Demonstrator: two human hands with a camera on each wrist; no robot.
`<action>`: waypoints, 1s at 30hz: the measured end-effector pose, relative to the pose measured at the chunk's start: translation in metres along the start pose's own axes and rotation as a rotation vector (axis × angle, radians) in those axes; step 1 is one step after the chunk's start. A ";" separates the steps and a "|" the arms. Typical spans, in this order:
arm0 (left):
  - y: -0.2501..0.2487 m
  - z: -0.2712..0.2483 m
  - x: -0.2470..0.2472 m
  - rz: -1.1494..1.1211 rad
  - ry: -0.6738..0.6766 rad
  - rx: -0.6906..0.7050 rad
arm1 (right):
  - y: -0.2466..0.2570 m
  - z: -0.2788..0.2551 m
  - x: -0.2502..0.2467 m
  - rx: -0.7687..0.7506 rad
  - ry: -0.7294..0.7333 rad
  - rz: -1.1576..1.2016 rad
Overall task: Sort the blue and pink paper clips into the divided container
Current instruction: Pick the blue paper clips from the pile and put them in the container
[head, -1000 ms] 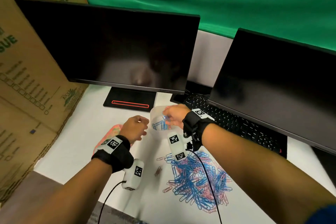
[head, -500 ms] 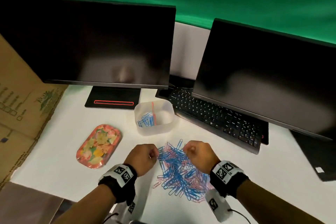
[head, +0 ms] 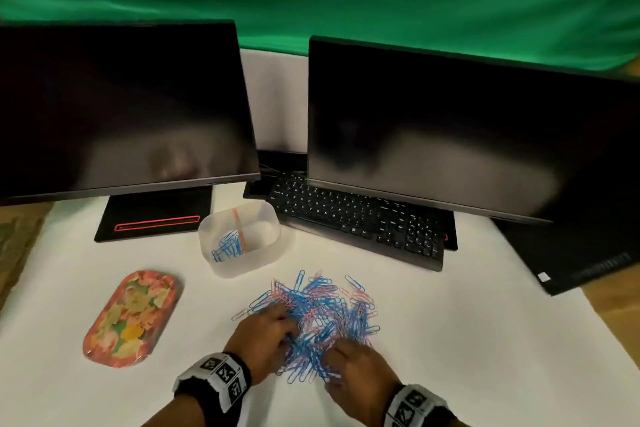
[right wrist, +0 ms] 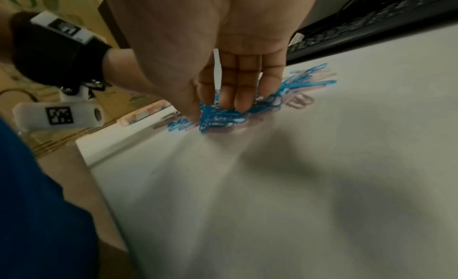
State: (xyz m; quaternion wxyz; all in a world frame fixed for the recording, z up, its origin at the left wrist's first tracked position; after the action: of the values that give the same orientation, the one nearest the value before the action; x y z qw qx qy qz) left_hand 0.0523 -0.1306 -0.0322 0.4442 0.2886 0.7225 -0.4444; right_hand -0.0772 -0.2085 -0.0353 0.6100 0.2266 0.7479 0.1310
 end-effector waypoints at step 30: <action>0.055 -0.026 -0.013 -1.319 -0.150 -0.562 | 0.005 0.029 -0.002 0.155 0.143 0.021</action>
State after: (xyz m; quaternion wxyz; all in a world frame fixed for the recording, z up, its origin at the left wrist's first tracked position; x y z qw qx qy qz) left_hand 0.0927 -0.0838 -0.0363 0.1894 -0.3642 0.8008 -0.4361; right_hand -0.0480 -0.2077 -0.0372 0.5342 0.2710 0.7951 0.0953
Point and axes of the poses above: each hand's wrist, its own z-axis towards the middle knuckle, its own x-axis out of the palm, y = z × x, the point moved 9 cm from there along z, towards the middle knuckle, and after that the axes turned 2 degrees about z, right-handed, at the moved point
